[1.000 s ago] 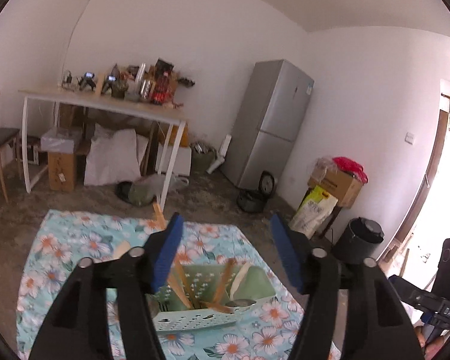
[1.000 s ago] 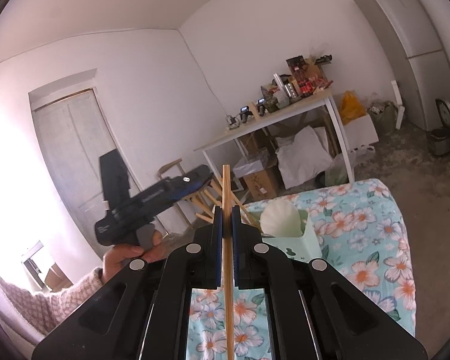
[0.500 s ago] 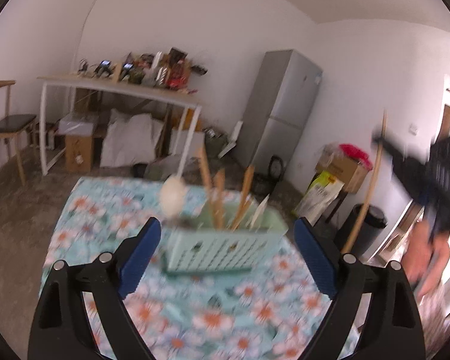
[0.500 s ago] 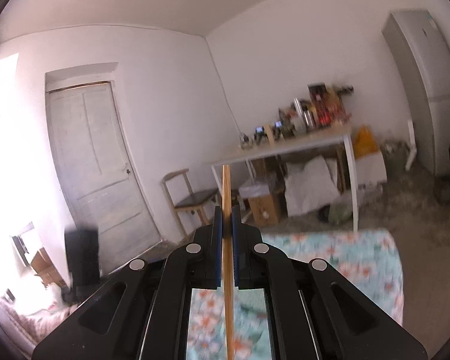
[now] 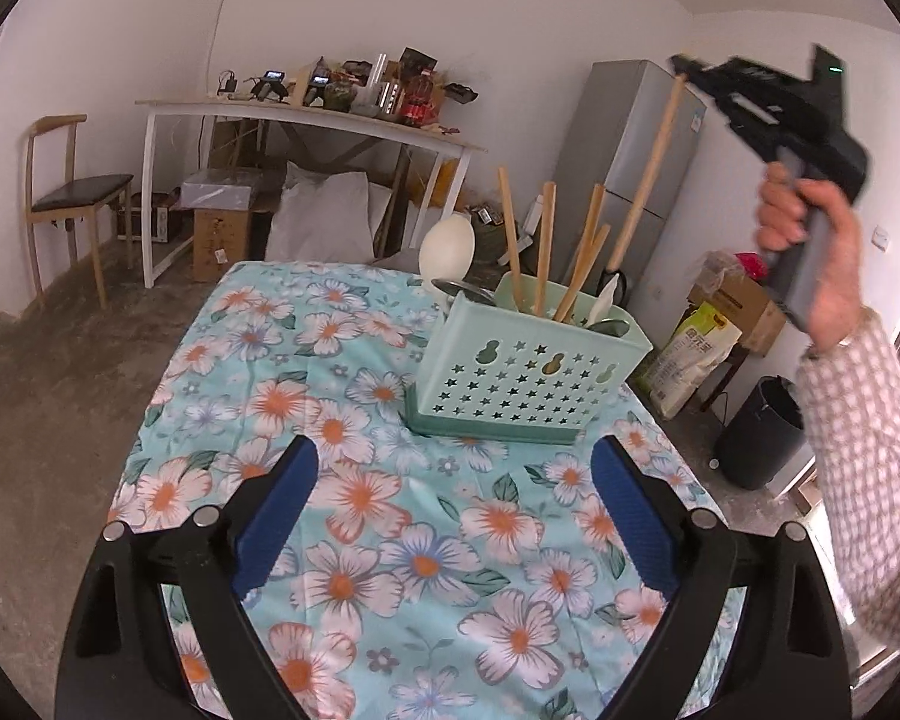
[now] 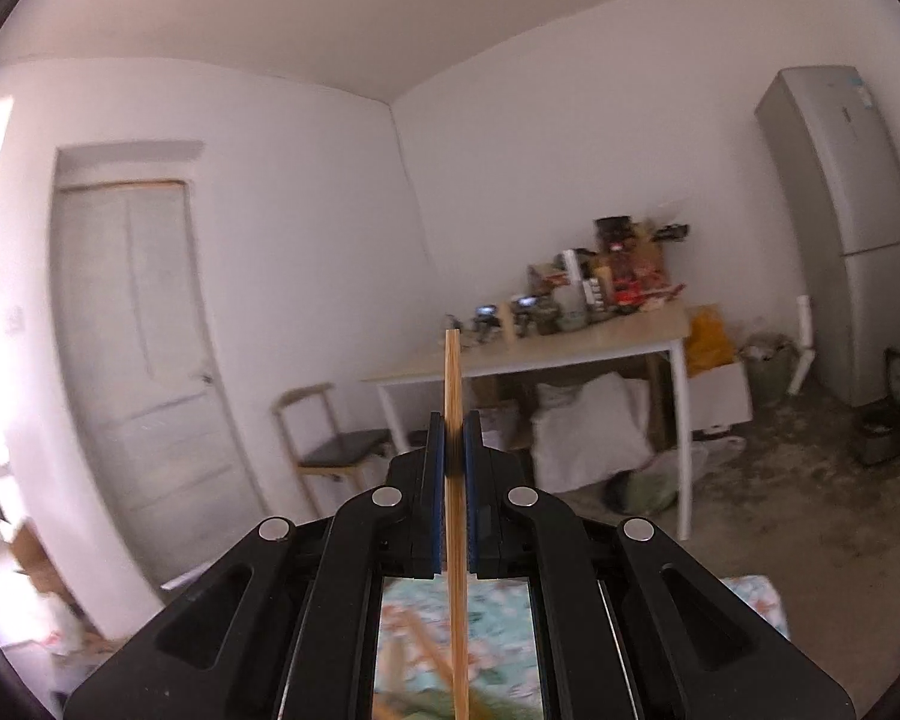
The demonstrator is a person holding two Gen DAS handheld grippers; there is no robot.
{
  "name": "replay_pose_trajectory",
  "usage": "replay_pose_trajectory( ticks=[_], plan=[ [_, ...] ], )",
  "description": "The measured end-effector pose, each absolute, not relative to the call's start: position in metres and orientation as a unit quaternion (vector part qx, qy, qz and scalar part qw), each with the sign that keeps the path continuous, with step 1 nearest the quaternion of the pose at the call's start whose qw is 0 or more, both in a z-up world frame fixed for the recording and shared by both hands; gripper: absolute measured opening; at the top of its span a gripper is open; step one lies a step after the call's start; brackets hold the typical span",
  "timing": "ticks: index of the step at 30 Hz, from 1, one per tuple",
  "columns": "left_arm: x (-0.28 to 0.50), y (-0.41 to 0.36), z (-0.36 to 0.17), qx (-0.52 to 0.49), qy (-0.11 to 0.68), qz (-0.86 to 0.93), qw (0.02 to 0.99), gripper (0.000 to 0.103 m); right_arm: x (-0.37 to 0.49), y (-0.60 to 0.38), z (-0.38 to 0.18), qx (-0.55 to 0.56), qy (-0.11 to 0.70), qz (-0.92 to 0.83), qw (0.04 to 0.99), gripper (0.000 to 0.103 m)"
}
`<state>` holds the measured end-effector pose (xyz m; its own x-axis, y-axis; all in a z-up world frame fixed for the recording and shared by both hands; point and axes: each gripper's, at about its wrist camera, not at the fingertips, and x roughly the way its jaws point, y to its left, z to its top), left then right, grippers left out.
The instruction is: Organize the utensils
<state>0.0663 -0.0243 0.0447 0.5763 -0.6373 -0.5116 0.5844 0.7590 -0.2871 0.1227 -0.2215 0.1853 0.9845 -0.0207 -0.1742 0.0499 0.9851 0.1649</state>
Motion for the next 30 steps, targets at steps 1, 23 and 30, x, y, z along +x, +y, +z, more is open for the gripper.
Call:
replay_pose_trajectory(
  ticks=[1, 23, 30],
  plan=[
    [0.065, -0.023, 0.045, -0.043, 0.305, -0.345, 0.887, 0.091, 0.128, -0.222, 0.176, 0.080, 0.091, -0.027, 0.992, 0.004],
    [0.065, -0.048, 0.067, -0.027, 0.293, -0.323, 0.900, 0.097, 0.022, -0.207, 0.102, 0.157, 0.190, -0.041, 0.968, 0.066],
    [0.062, -0.067, 0.061, -0.014, 0.323, -0.304, 0.896, 0.097, 0.013, -0.158, 0.030, 0.148, 0.339, -0.081, 0.926, 0.075]
  ],
)
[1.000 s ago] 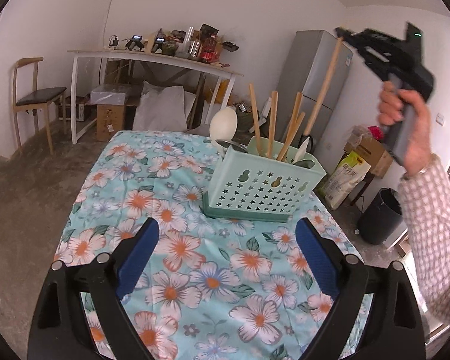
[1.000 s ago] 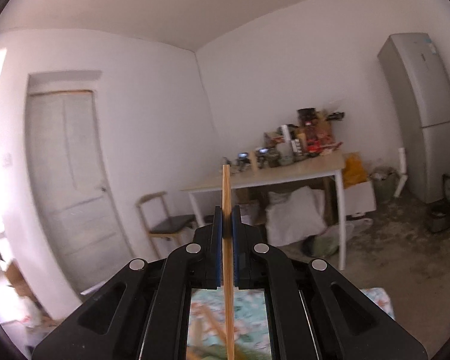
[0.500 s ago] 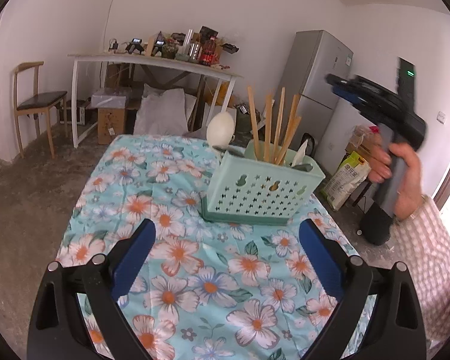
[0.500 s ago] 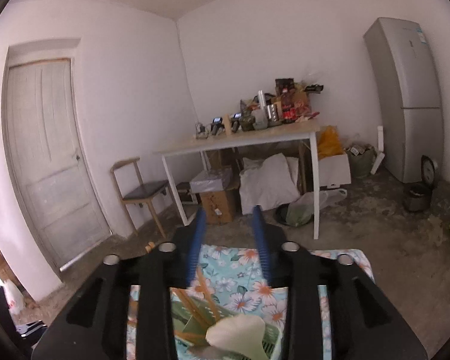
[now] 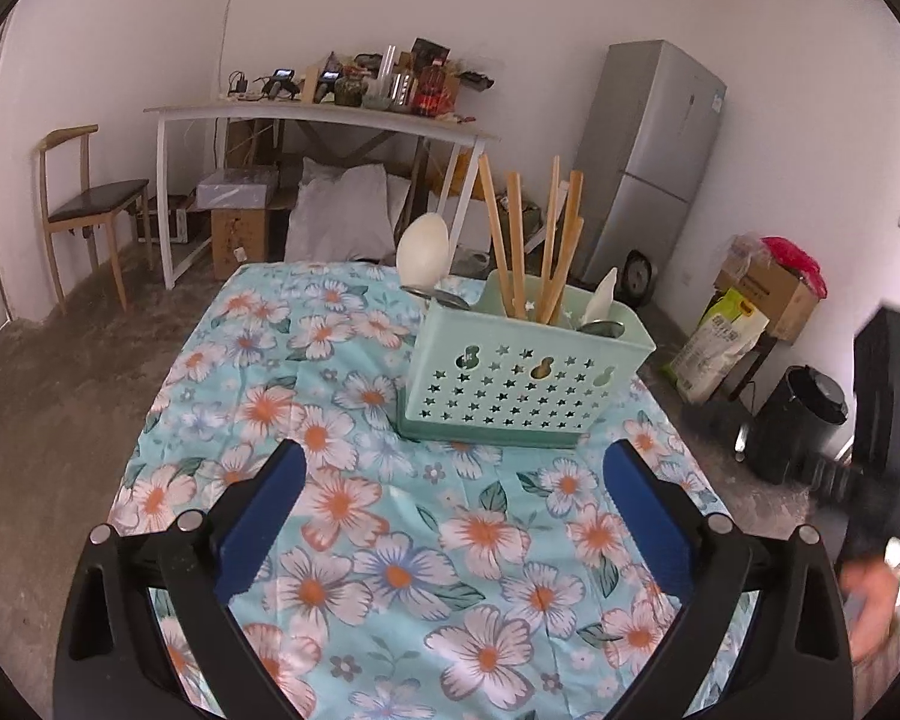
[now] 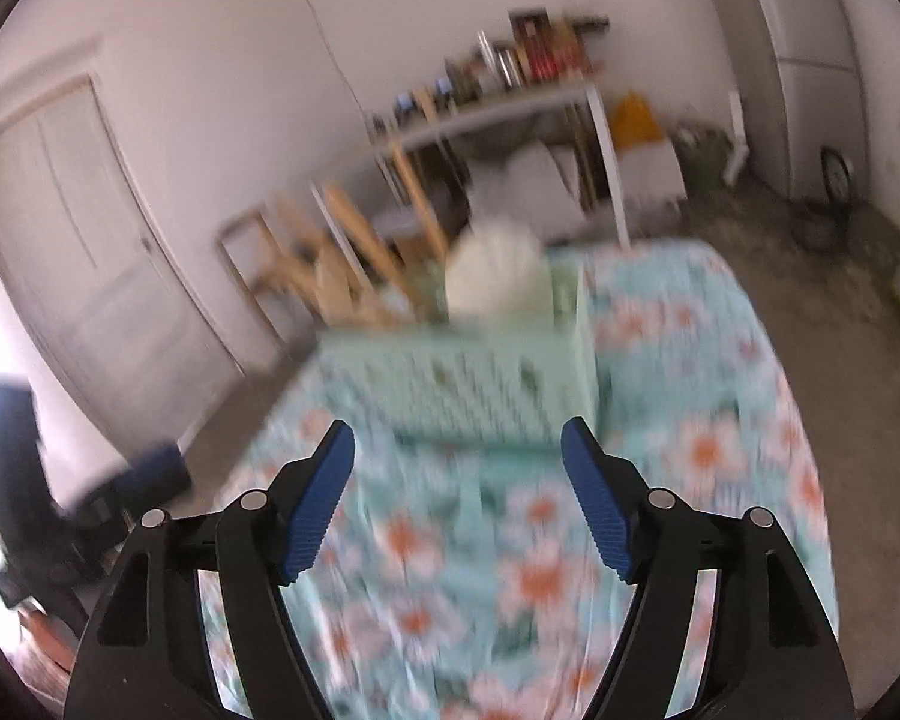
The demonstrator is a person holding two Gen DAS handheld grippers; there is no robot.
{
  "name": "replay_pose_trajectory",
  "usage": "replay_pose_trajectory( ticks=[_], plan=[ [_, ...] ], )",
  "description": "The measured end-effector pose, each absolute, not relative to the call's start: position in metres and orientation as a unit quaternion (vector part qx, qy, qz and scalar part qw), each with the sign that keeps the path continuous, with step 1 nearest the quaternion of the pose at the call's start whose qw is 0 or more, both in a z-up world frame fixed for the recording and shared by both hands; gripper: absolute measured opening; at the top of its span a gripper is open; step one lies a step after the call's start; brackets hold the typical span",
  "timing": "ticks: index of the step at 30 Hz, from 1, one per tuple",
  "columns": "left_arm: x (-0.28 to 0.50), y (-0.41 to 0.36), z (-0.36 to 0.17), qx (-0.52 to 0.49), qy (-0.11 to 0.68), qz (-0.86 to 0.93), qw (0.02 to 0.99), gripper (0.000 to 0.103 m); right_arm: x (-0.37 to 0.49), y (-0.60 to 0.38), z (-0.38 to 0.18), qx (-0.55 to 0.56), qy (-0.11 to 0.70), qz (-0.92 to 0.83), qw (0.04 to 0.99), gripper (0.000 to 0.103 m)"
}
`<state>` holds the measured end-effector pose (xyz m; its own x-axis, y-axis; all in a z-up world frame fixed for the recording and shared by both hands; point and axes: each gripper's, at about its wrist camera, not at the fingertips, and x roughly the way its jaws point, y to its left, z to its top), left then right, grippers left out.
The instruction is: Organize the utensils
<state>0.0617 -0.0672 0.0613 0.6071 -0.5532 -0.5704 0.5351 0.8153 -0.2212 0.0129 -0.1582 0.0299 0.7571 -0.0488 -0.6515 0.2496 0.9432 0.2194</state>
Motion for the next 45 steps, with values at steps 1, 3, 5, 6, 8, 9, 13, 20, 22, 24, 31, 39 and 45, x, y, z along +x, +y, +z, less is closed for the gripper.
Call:
replay_pose_trajectory(
  ticks=[1, 3, 5, 6, 8, 9, 13, 20, 22, 24, 31, 39, 45],
  plan=[
    [0.062, -0.068, 0.061, -0.013, 0.325, -0.298, 0.898, 0.097, 0.011, -0.151, 0.028, 0.136, 0.347, -0.088, 0.924, 0.077],
    [0.063, -0.070, 0.064, -0.012, 0.325, -0.277, 0.904, 0.097, 0.008, -0.141, 0.031, 0.108, 0.351, -0.103, 0.925, 0.085],
    [0.065, -0.070, 0.066, -0.011, 0.324, -0.250, 0.913, 0.097, 0.006, -0.136, 0.037, 0.082, 0.350, -0.116, 0.926, 0.090],
    [0.066, -0.070, 0.067, -0.012, 0.324, -0.239, 0.915, 0.097, 0.006, -0.134, 0.040, 0.071, 0.349, -0.122, 0.927, 0.092],
    [0.069, -0.070, 0.068, -0.005, 0.329, -0.213, 0.920, 0.097, 0.007, -0.135, 0.042, 0.060, 0.348, -0.131, 0.926, 0.095],
    [0.070, -0.071, 0.067, 0.002, 0.334, -0.199, 0.922, 0.097, 0.006, -0.135, 0.043, 0.057, 0.348, -0.139, 0.925, 0.095],
    [0.072, -0.071, 0.067, 0.023, 0.336, -0.155, 0.929, 0.097, 0.007, -0.143, 0.038, 0.049, 0.350, -0.168, 0.920, 0.095],
    [0.069, -0.074, 0.075, 0.063, 0.313, -0.110, 0.941, 0.097, 0.005, -0.143, 0.039, 0.031, 0.352, -0.190, 0.916, 0.095],
    [0.070, -0.076, 0.075, 0.080, 0.316, -0.104, 0.940, 0.097, 0.004, -0.143, 0.041, 0.026, 0.348, -0.196, 0.917, 0.095],
    [0.070, -0.076, 0.075, 0.090, 0.317, -0.088, 0.940, 0.097, 0.003, -0.143, 0.043, 0.022, 0.344, -0.200, 0.917, 0.095],
    [0.067, -0.066, 0.077, 0.078, 0.313, -0.033, 0.946, 0.097, 0.001, -0.141, 0.043, 0.019, 0.344, -0.220, 0.913, 0.095],
    [0.072, -0.054, 0.080, 0.066, 0.317, 0.004, 0.946, 0.097, -0.001, -0.143, 0.048, 0.019, 0.337, -0.237, 0.911, 0.095],
    [0.070, -0.051, 0.077, 0.065, 0.323, 0.010, 0.944, 0.097, -0.003, -0.147, 0.048, 0.029, 0.342, -0.244, 0.907, 0.095]
  ],
)
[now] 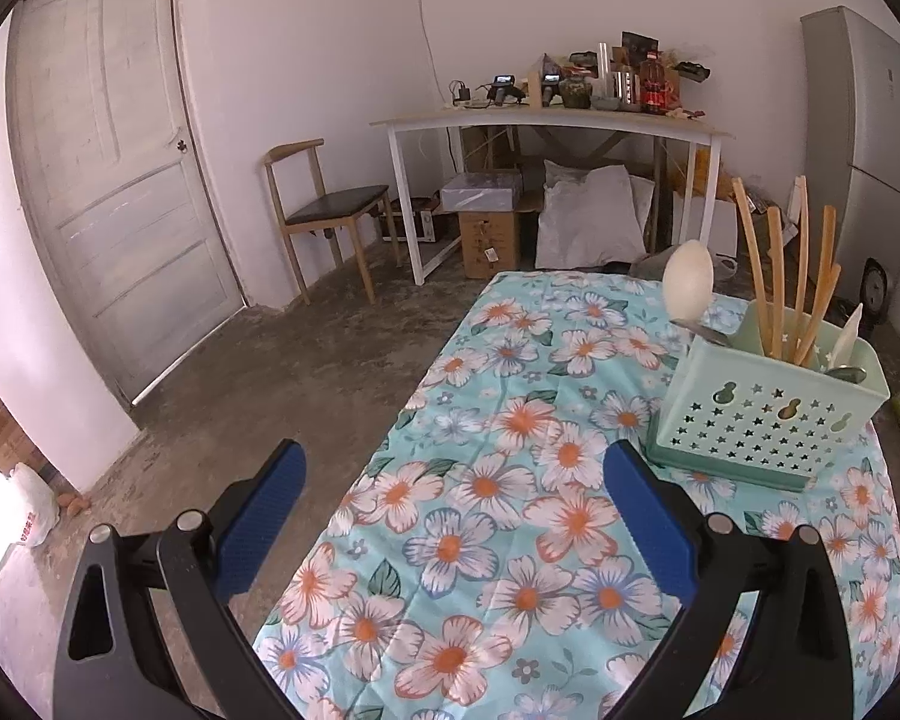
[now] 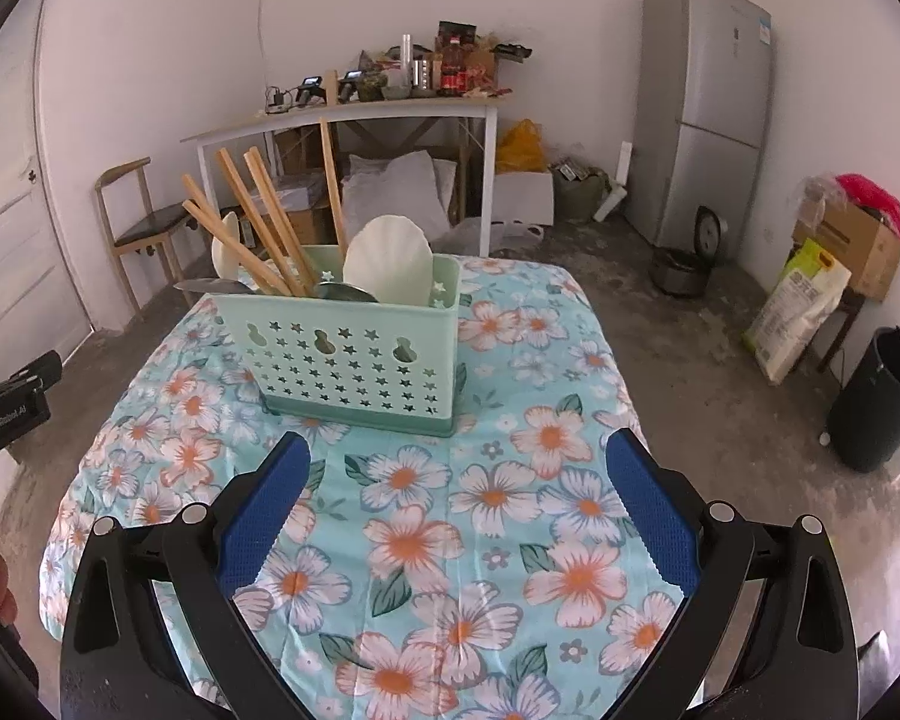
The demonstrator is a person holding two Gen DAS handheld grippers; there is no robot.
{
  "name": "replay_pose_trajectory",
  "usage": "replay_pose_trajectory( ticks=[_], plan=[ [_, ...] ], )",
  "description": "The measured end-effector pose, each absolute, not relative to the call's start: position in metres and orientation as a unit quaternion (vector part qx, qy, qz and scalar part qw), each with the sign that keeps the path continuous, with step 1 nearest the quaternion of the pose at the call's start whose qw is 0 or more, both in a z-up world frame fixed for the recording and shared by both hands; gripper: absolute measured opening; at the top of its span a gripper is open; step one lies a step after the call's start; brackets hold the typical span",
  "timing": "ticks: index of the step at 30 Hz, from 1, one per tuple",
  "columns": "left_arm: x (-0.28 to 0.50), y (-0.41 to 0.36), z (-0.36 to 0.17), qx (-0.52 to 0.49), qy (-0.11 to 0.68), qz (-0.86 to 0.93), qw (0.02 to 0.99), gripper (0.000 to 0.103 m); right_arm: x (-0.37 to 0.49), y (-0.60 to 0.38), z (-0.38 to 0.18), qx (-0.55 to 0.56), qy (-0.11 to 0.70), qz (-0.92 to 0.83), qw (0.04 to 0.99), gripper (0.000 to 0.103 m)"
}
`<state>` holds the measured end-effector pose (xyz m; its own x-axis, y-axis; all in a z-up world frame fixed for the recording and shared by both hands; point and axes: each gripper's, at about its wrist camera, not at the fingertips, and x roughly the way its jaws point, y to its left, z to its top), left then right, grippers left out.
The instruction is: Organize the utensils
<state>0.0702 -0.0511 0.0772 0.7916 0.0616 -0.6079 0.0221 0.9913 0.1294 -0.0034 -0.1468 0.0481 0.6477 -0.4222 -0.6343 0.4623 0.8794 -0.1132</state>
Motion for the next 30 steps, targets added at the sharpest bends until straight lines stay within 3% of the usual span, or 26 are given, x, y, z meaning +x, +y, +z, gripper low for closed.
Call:
replay_pose_trajectory(
  ticks=[30],
  plan=[
    [0.070, -0.065, 0.068, 0.079, 0.350, -0.009, 0.933, 0.097, -0.008, -0.161, 0.051, 0.040, 0.344, -0.264, 0.900, 0.095]
  ],
)
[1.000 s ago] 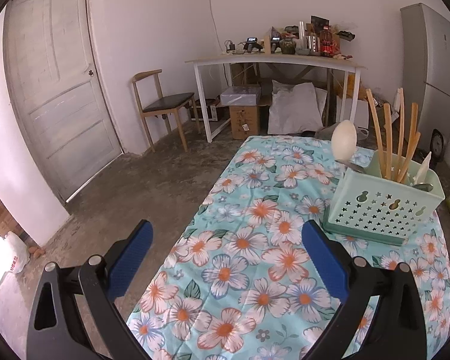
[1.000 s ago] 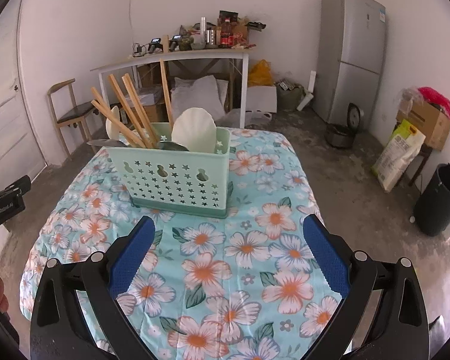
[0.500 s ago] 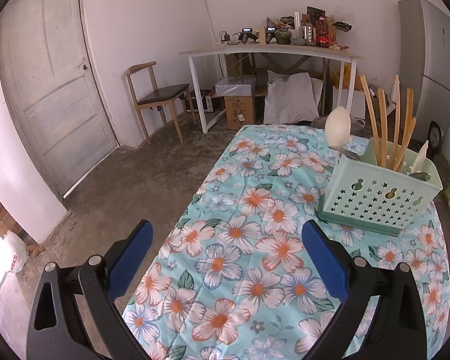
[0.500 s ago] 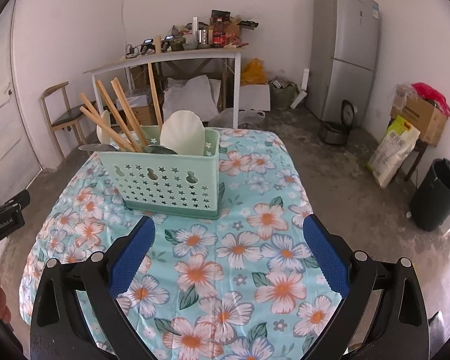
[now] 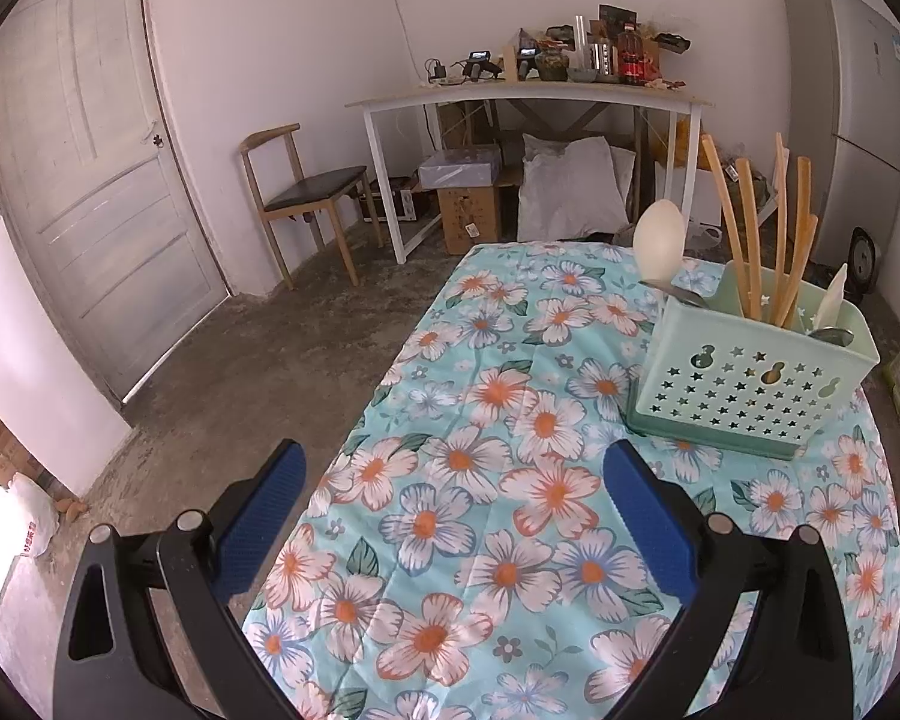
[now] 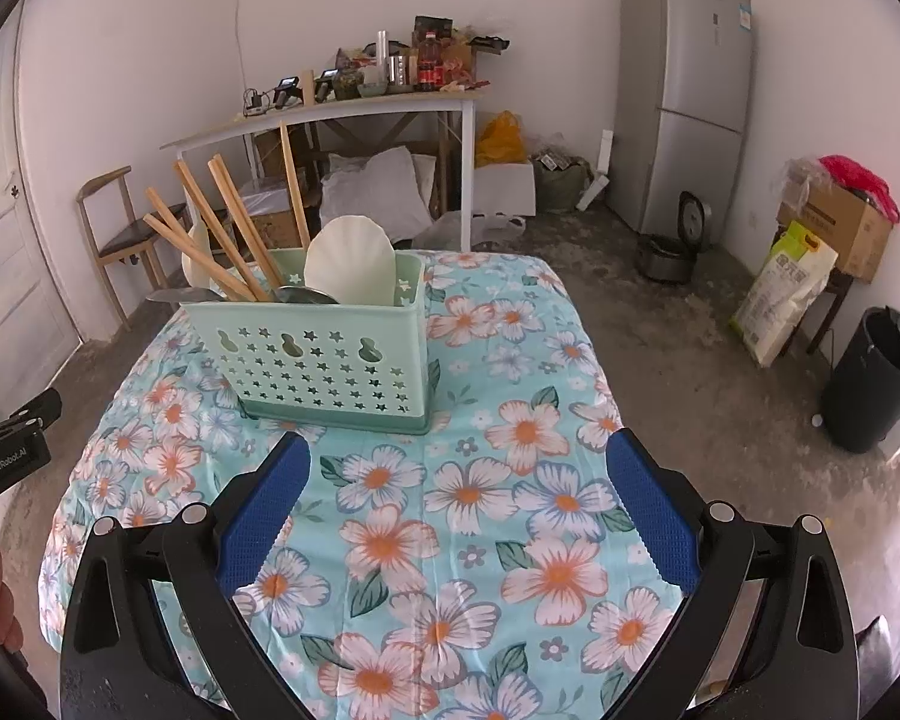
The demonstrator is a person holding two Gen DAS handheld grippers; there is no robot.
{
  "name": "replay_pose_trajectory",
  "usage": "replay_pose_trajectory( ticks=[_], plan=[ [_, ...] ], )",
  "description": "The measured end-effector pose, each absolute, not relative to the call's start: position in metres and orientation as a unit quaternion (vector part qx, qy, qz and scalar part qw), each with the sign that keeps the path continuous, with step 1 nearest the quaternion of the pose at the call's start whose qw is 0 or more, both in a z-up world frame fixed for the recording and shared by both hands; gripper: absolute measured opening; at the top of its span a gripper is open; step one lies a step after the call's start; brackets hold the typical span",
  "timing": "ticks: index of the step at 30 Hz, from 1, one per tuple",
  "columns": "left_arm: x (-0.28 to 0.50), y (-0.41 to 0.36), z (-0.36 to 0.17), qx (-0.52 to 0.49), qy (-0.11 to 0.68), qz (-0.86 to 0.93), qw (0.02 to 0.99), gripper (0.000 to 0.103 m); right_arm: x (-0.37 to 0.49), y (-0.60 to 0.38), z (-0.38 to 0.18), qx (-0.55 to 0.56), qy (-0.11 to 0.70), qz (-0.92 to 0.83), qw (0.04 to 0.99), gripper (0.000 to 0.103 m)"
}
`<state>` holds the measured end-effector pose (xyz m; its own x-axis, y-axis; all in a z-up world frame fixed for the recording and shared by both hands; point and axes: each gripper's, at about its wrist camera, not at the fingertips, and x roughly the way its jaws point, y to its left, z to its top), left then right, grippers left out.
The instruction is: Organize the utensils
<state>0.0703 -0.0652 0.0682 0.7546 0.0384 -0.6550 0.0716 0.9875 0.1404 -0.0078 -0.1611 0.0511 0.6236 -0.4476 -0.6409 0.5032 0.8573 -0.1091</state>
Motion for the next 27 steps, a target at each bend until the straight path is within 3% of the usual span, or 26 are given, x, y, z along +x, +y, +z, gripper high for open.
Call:
replay_pose_trajectory(
  ticks=[27],
  plan=[
    [0.0673, -0.0665, 0.0693, 0.077, 0.349, -0.011, 0.934, 0.097, -0.0079, -0.1556, 0.0557, 0.036, 0.342, -0.261, 0.902, 0.095]
  ],
)
